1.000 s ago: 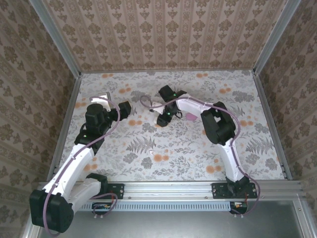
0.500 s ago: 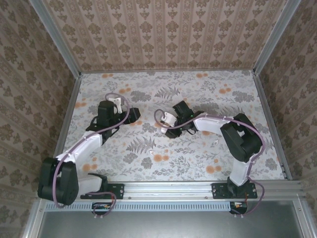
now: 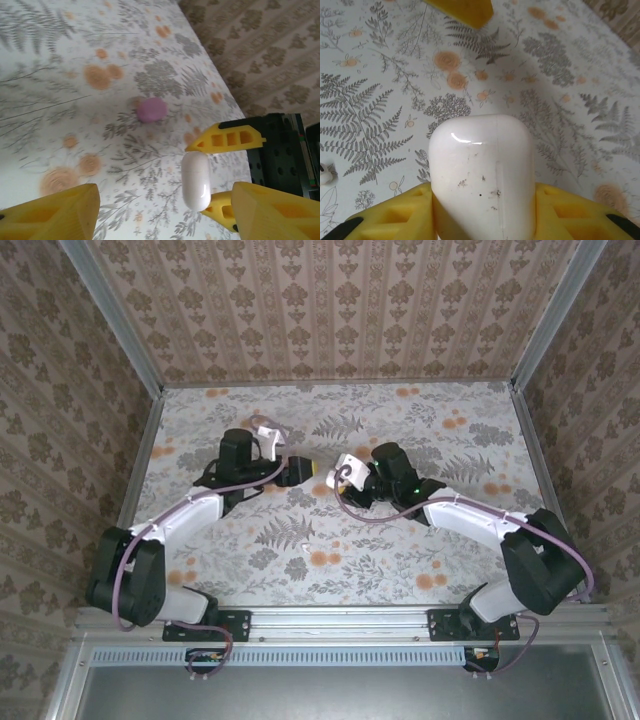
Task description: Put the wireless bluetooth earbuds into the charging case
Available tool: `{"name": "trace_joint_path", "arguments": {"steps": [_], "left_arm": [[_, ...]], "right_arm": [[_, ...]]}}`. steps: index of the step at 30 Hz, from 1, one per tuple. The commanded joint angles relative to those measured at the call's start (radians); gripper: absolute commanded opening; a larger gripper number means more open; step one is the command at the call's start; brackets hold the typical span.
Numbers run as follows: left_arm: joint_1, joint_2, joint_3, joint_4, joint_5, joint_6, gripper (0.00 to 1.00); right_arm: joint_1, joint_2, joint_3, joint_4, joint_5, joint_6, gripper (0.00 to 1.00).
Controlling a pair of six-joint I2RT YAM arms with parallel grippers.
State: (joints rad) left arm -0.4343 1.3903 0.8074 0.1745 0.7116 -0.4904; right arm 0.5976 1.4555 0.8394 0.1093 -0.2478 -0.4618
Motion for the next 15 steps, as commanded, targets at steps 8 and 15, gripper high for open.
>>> {"name": "trace_joint_path", "arguments": {"steps": [8,15], "left_arm": [[-0.059,0.105,0.125,-0.013,0.175,0.033,0.65],[-0.089,0.134,0.159,-0.057,0.185,0.062,0.65]], "right_arm": [[0.01,-0.057,-0.029,0.09,0.05,-0.019,0.43],[0.01,-0.057,-0.022,0.103,0.074,-0.015,0.43]]}}
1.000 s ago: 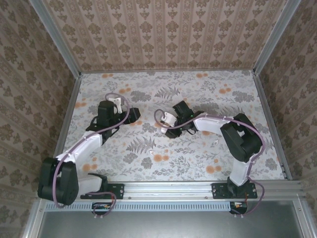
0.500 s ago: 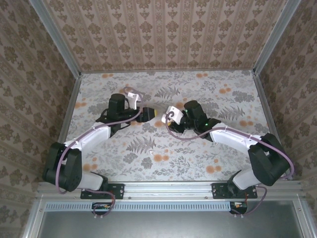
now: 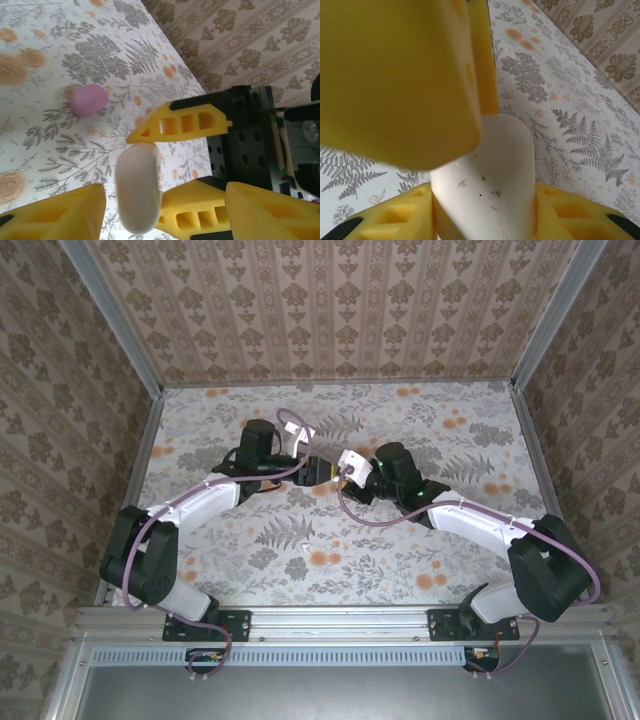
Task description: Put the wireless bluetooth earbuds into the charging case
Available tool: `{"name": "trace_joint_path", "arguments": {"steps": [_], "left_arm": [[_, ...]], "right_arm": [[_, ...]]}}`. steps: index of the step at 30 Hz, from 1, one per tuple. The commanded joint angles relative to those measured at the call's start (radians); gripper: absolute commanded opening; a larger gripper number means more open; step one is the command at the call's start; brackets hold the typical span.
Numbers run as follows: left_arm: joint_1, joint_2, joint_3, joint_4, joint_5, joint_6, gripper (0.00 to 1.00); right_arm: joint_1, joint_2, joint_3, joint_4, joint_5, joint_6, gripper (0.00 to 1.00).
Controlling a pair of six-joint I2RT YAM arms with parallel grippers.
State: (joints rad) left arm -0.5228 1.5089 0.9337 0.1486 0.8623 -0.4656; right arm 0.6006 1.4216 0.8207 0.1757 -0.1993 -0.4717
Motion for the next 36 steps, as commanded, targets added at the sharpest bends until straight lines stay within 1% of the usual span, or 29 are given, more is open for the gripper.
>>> {"name": "trace_joint_path", "arguments": {"steps": [1,6,13,18,21,24,29,32,36], "left_arm": [[-0.001,0.017,0.034,-0.035,0.032,0.038,0.64],[-0.004,0.029,0.05,-0.056,0.031,0.047,0.6],[-0.013,0.049,0.075,-0.079,0.031,0.063,0.56],[-0.016,0.057,0.085,-0.09,0.033,0.069,0.5],[-0.019,0.062,0.092,-0.097,0.034,0.074,0.44],[-0.02,0.063,0.096,-0.102,0.036,0.078,0.41],[-0.025,0.076,0.107,-0.112,0.04,0.082,0.41],[-0.026,0.077,0.109,-0.113,0.04,0.082,0.39],[-0.028,0.079,0.113,-0.116,0.033,0.088,0.31]], "right_arm": [[0.008,-0.022,-0.005,0.042,0.023,-0.005,0.43],[0.009,-0.023,-0.005,0.06,0.02,0.001,0.43],[0.008,-0.023,0.0,0.077,0.024,0.011,0.44],[0.01,-0.023,0.003,0.083,0.023,0.011,0.44],[0.01,-0.023,0.005,0.081,0.021,0.009,0.44],[0.01,-0.023,0.004,0.086,0.02,0.008,0.44],[0.011,-0.023,0.004,0.095,0.023,0.012,0.44],[0.013,-0.022,0.004,0.099,0.024,0.013,0.44],[0.012,-0.023,0.006,0.097,0.023,0.012,0.44]]}}
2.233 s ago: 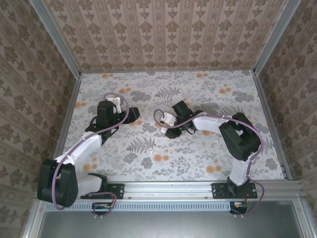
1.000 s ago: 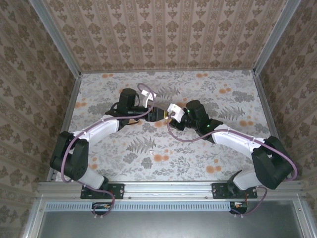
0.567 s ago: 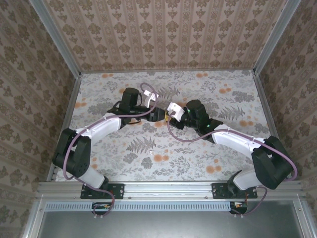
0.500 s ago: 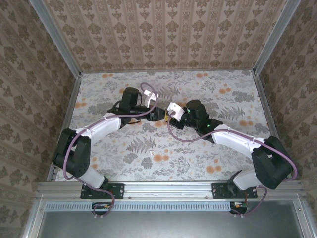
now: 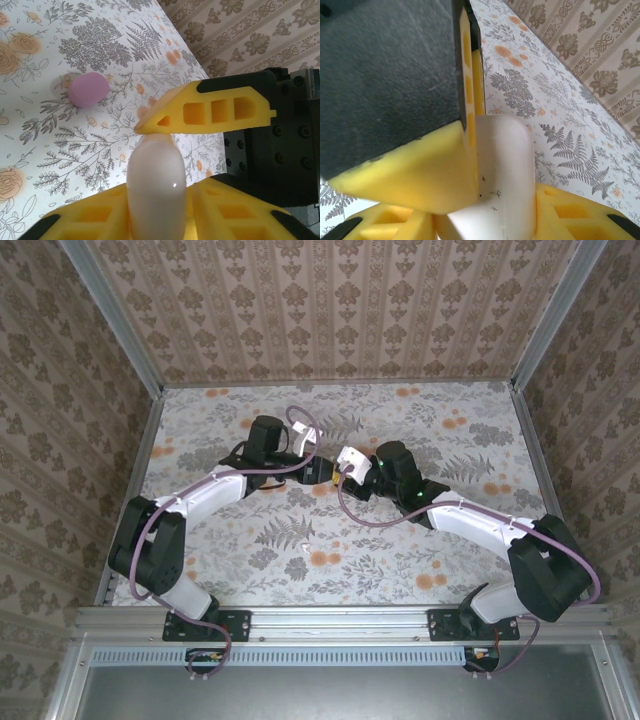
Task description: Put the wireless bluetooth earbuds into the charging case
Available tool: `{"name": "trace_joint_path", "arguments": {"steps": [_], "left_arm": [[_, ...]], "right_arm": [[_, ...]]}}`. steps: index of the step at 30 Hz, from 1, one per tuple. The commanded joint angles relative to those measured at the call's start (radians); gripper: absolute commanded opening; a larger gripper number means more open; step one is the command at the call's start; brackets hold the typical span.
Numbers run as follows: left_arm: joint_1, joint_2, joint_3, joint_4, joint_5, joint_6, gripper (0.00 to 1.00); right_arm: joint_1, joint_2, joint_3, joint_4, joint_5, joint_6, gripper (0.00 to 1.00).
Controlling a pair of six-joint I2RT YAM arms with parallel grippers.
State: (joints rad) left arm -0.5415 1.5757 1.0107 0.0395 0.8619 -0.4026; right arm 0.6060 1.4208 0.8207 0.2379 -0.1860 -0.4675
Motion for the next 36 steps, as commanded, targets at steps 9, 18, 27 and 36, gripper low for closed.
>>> {"name": "trace_joint_path", "arguments": {"steps": [9,18,27,36], "left_arm": [[-0.009,0.009,0.043,-0.01,0.022,0.03,0.21],[-0.006,-0.165,-0.038,0.154,-0.129,0.062,0.16],[-0.026,-0.326,-0.255,0.692,-0.26,0.249,0.15],[-0.082,-0.245,-0.274,0.965,-0.276,0.284,0.16]], "right_arm": [[0.007,-0.07,-0.007,0.033,-0.026,-0.014,0.45],[-0.02,-0.223,0.001,-0.045,-0.029,0.14,0.68],[-0.165,-0.378,0.101,-0.226,-0.211,0.601,0.72],[-0.276,-0.315,0.238,-0.312,-0.415,0.95,0.7]]}}
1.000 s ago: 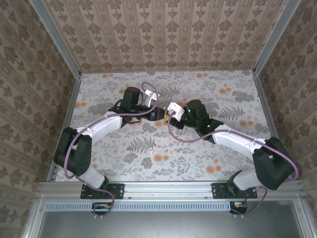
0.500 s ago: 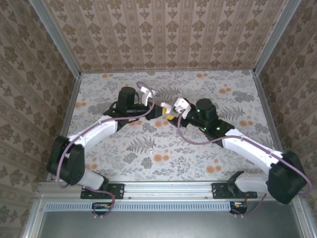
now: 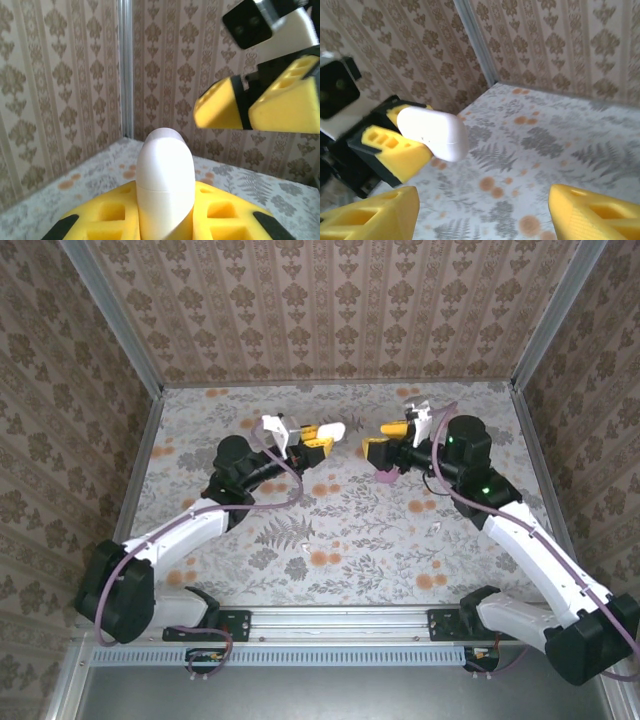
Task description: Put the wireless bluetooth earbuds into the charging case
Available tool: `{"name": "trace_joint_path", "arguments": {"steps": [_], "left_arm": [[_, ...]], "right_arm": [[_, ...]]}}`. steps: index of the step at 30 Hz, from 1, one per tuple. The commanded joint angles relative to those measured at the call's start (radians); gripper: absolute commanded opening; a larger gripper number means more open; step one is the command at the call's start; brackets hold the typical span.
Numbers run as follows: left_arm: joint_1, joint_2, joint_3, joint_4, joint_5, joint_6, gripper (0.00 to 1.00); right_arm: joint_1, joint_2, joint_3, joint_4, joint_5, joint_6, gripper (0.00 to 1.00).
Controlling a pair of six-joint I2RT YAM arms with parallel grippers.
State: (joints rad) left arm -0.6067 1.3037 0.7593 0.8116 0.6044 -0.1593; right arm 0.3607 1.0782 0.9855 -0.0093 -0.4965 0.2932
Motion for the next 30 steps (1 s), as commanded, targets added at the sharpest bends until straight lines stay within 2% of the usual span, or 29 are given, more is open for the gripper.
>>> {"name": "trace_joint_path", "arguments": {"steps": [1,3,6,11,15,23,30], "left_arm": [[-0.02,0.038,-0.028,0.222,-0.023,0.04,0.15],[-0.028,0.062,-0.032,0.261,-0.042,0.031,0.14],[-0.038,0.087,-0.016,0.263,-0.07,0.039,0.14],[-0.065,0.078,0.019,0.186,-0.144,0.075,0.13],[-0.068,0.06,-0.017,0.237,-0.209,0.034,0.13],[-0.077,-0.007,-0.143,0.256,-0.215,0.083,0.13],[-0.077,0.026,-0.138,0.328,-0.158,0.027,0.13]], "right_arm": [[-0.045,0.044,0.092,-0.061,-0.135,0.24,0.7],[-0.067,0.082,0.116,-0.015,-0.207,0.351,0.7],[-0.07,0.121,0.125,0.052,-0.276,0.413,0.7],[-0.073,0.132,0.119,0.07,-0.257,0.471,0.7],[-0.078,0.127,0.112,0.094,-0.228,0.538,0.69],[-0.085,0.153,0.116,0.033,-0.292,0.404,0.66],[-0.079,0.162,0.107,0.082,-0.358,0.508,0.64]]}}
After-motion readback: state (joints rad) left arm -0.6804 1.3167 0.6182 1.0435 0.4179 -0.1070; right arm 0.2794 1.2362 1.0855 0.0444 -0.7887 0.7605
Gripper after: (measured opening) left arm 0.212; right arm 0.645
